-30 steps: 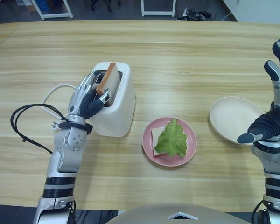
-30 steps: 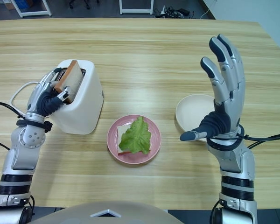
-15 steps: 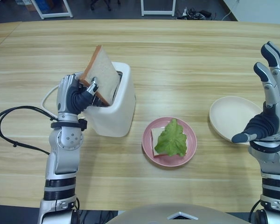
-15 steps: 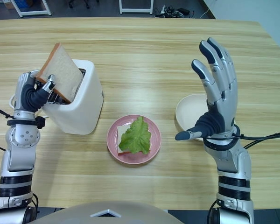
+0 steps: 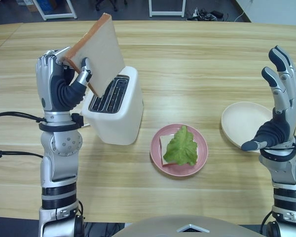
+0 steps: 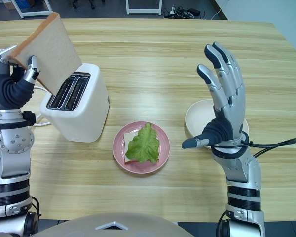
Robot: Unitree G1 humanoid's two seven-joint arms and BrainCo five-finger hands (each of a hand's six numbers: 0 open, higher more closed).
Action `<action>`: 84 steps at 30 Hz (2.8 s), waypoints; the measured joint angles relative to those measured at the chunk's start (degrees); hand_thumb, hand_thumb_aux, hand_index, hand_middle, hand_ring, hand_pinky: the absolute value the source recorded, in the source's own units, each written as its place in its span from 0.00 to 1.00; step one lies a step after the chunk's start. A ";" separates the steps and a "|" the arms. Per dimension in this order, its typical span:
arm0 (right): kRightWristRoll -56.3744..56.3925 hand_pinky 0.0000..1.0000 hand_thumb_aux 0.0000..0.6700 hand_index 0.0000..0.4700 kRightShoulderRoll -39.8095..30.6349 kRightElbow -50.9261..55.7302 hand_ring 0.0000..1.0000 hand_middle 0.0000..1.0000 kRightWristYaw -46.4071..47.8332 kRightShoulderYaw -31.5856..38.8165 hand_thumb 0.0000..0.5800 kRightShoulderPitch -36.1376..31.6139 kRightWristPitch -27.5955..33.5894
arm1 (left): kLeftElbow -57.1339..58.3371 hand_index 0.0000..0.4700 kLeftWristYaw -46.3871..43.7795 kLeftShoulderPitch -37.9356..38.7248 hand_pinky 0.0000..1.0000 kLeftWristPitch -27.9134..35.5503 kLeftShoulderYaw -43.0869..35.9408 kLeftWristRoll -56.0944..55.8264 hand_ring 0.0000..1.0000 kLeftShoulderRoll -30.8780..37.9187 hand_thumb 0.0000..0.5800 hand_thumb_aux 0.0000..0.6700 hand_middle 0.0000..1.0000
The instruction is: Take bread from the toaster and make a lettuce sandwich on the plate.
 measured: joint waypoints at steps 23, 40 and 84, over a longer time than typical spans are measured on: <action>1.58 0.00 0.00 0.00 -4.95 14.14 0.00 0.00 8.44 9.84 0.00 -2.47 -5.65 | 25.72 1.00 27.66 -10.52 1.00 -26.15 -31.52 39.89 1.00 6.59 1.00 1.00 1.00; 0.53 0.00 0.00 0.00 -9.21 19.88 0.00 0.00 15.17 15.08 0.00 -1.79 -6.13 | 30.96 1.00 43.01 -13.59 1.00 -21.81 -42.75 47.38 1.00 7.47 1.00 1.00 1.00; 13.58 0.00 0.00 0.00 -17.70 23.15 0.00 0.00 31.76 24.95 0.00 -4.81 -8.50 | 23.29 0.00 23.51 3.45 0.14 -31.36 -25.63 -1.37 0.14 15.61 0.00 0.00 0.14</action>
